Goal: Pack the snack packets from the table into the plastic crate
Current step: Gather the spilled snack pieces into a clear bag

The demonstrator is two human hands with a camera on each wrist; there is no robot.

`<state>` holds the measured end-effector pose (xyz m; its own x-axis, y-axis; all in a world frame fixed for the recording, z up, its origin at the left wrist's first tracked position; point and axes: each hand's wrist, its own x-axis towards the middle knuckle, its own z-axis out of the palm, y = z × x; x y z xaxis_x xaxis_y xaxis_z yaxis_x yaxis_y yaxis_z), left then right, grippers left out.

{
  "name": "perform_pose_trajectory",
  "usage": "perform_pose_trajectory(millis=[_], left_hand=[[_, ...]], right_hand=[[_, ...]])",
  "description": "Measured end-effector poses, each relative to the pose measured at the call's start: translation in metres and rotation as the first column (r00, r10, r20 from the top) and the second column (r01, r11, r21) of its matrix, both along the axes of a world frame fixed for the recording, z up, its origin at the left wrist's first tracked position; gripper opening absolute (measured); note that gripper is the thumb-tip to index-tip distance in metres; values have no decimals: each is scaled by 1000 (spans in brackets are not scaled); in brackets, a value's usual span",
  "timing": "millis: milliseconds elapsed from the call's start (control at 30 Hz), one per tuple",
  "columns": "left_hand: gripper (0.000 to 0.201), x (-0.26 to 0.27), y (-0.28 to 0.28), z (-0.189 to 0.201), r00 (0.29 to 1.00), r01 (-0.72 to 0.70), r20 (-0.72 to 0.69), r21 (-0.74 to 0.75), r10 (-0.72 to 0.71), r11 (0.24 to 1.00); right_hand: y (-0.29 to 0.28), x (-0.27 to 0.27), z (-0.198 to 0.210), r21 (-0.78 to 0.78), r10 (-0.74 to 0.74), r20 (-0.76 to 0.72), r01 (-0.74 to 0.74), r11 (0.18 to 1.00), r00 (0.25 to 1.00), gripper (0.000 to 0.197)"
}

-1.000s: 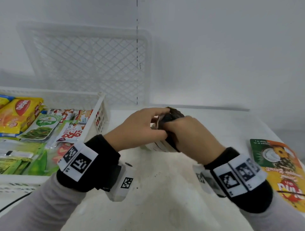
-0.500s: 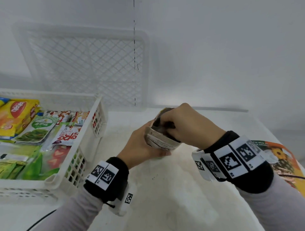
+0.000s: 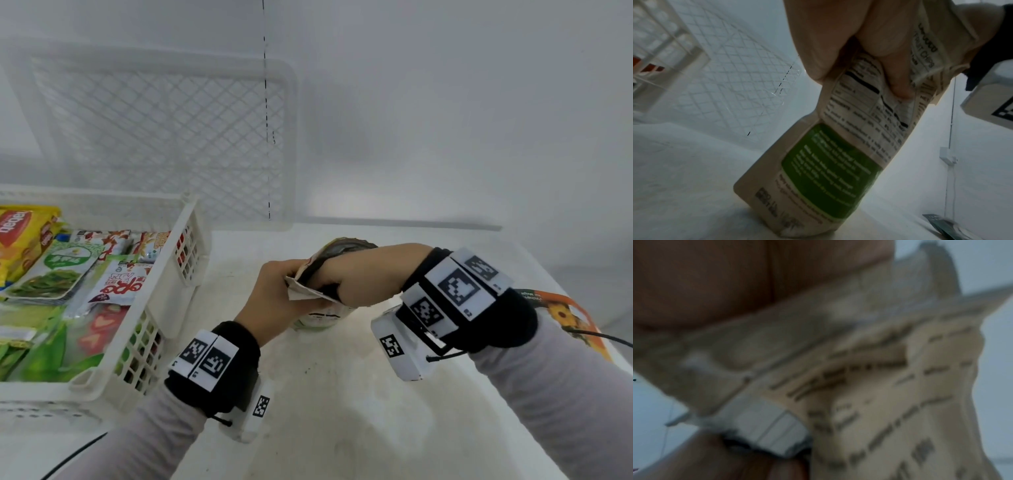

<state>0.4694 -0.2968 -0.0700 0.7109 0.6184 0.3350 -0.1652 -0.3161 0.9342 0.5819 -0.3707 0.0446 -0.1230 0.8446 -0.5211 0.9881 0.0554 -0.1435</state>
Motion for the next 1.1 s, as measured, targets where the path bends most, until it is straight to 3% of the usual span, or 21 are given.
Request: perform_pose_trajectory(millis=[100, 300, 400, 467, 534, 600, 667, 767, 901, 1034, 1101], left_hand=[[38, 2, 0, 1, 1000, -13, 23, 80, 11, 997], [24, 1, 5, 2, 1000, -28, 1, 69, 28, 997], [35, -2, 8, 2, 1000, -31, 1, -15, 31, 999], [40, -3, 9, 4, 999, -24, 20, -84, 26, 996], [31, -3, 9, 7, 999, -25, 19, -112, 27, 993], [29, -3, 10, 8, 1000, -22, 5, -136, 23, 991], [33, -3, 11, 7, 1000, -2, 2, -154, 2, 988], [40, -5, 11, 9, 998, 57, 16, -192, -55, 980], [30, -4, 9, 17, 996, 75, 67, -260, -59, 963], [25, -7, 2, 25, 988, 125, 132, -371, -80, 920], [25, -10, -2, 25, 985, 157, 138, -456, -105, 876]], right_hand=[[5, 0, -4, -5, 0, 53, 1, 1000, 999, 44], [-1, -6, -5, 149, -23, 20, 20, 989, 1000, 37], [-16, -2, 3, 299, -82, -47, 92, 950, 996, 23], [-29, 4, 9, 359, -120, -105, 150, 921, 987, 32], [-37, 9, 13, 420, -117, -116, 156, 894, 986, 31], [-41, 15, 12, 505, -124, -78, 147, 850, 989, 17], [-43, 21, 9, 575, -140, -145, 199, 794, 979, 10], [-45, 28, 1, 622, -169, -394, 397, 675, 904, 3], [-45, 33, -15, 656, -171, -607, 611, 443, 776, 4], [-48, 34, -27, 751, -51, -640, 639, 168, 767, 22], [-52, 37, -36, 665, -38, -739, 737, 123, 673, 37]])
